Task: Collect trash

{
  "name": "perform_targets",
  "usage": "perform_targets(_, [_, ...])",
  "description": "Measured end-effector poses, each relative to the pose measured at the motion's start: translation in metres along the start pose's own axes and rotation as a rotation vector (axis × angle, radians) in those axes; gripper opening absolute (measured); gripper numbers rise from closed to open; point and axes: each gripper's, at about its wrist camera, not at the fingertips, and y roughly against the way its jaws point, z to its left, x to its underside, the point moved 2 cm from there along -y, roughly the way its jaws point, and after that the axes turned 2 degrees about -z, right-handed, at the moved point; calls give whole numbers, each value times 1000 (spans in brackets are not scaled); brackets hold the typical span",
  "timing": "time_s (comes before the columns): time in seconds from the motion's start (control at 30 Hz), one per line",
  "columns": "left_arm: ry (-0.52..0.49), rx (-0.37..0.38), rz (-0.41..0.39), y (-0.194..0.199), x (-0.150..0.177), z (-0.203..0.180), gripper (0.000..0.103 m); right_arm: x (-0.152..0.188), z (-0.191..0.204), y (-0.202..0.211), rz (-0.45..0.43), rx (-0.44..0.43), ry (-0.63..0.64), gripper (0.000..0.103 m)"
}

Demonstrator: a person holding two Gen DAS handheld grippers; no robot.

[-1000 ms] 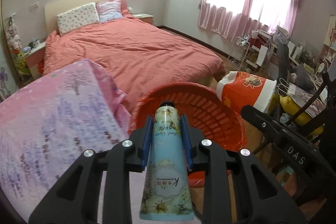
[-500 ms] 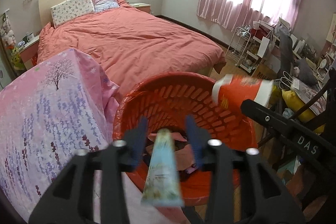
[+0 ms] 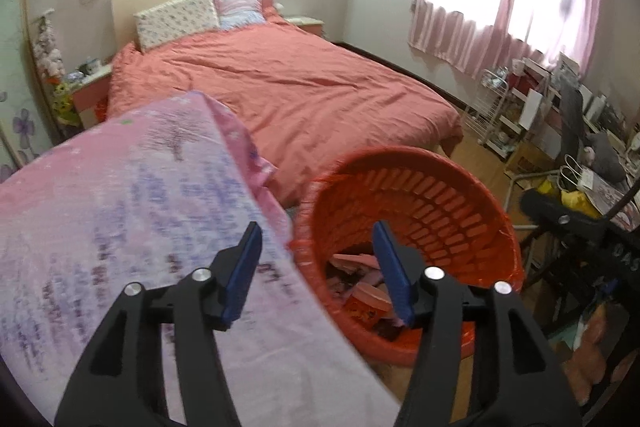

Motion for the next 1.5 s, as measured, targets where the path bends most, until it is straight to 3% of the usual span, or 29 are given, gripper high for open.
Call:
perform_targets(0.1, [-9, -61, -64, 34, 4, 16, 76, 2, 14, 22, -58, 20, 63, 64])
perform_targets(0.2, [-12, -126, -123, 68, 12, 28, 92, 6, 28, 41, -113, 47, 123, 86])
perform_targets(0.27, [-14, -184, -171, 96, 22, 37, 99, 11, 38, 58, -162, 77, 169, 94])
perform_targets(0.33, [-15, -234, -202, 118, 33, 44, 99, 17, 49, 74, -218, 133, 224, 101])
perform_targets(0.5, [11, -360, -233, 165, 67, 62, 99, 36, 72, 101, -298, 271, 335, 101])
perform_targets(0.6, [47, -381, -252, 188, 90, 70, 99, 48, 85, 116, -337, 317, 388, 101])
perform_targets(0.8, [122, -405, -271, 227, 134, 79, 99, 82, 107, 150, -424, 323, 422, 101])
perform_targets(1.03, [157, -440, -291, 257, 174, 76, 99, 117, 113, 154, -454, 354, 391, 101])
perform_targets(1.33, [198, -437, -287, 269, 192, 77, 99, 132, 118, 145, -315, 353, 393, 101])
perform_targets(1.5, [204, -454, -273, 269, 194, 75, 99, 144, 119, 147, -288, 395, 392, 101])
